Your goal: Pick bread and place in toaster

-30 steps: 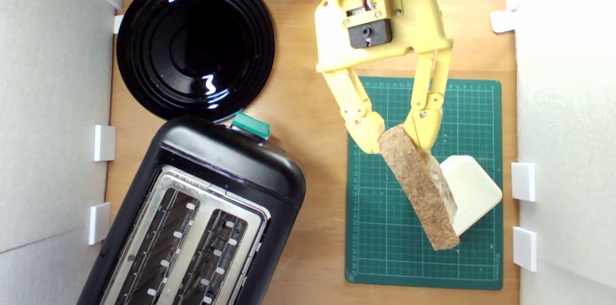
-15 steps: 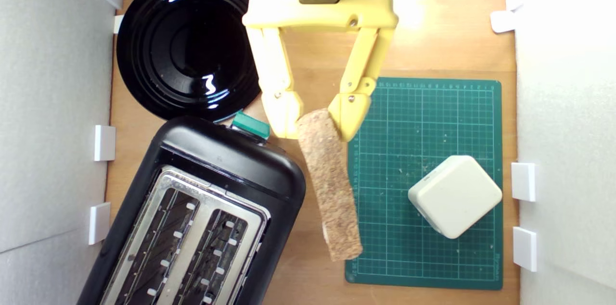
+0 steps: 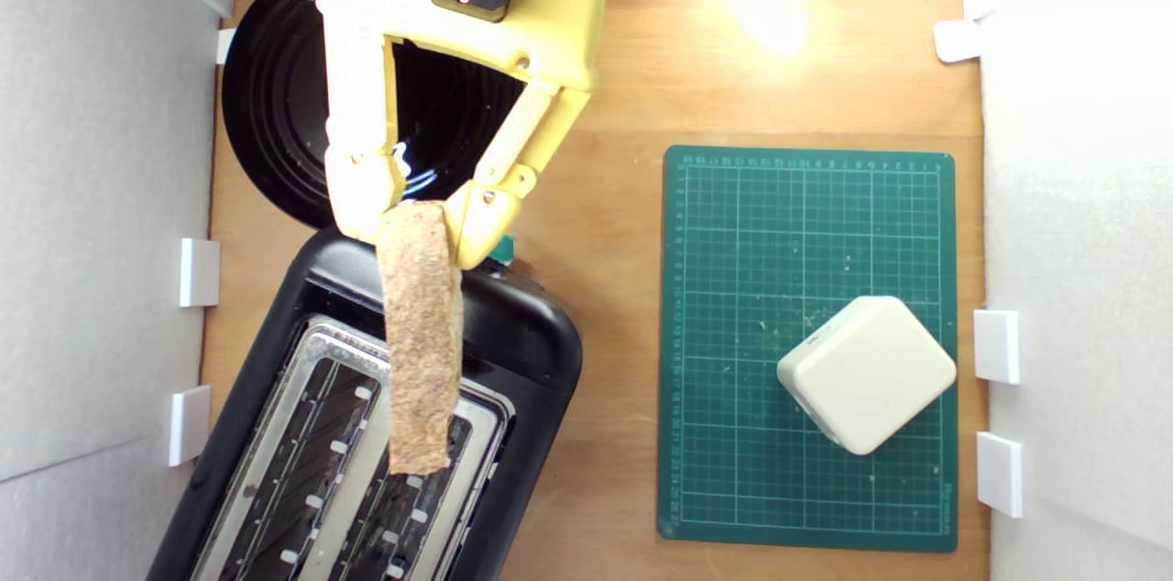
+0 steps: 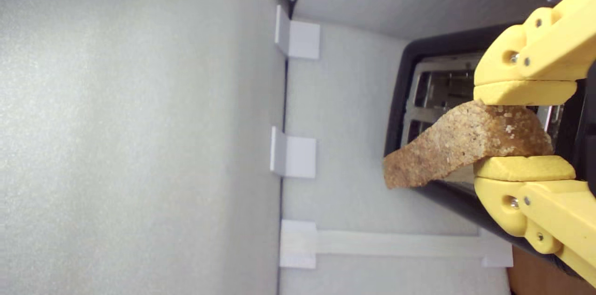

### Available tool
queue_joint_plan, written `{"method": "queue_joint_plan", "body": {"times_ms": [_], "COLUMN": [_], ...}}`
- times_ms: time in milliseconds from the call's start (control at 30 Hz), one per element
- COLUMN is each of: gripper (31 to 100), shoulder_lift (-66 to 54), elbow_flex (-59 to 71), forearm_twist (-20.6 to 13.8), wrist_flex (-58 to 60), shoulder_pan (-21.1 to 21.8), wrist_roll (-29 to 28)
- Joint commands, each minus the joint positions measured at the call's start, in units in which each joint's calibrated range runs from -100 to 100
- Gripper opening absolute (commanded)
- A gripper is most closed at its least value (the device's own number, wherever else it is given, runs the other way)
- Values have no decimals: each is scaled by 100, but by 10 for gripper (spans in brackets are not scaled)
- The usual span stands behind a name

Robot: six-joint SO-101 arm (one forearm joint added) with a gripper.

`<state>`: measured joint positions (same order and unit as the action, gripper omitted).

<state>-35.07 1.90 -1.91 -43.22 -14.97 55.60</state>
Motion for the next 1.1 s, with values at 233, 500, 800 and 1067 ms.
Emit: {"method": "queue_joint_plan", "body": {"times_ms": [233,500,800,1067], "gripper": [567,567,567,567], "shoulder_lift": [687,1003,1510,1735], "elbow_flex": [-1501,-1547,-1792,-1792], "forearm_twist": [-371,-707,-716,-716], "wrist_flex": [-371,-354,-354,-345], "shoulder_pan": [-292,-437,-453,-453], "wrist_roll": [14,24,-7,-17]}}
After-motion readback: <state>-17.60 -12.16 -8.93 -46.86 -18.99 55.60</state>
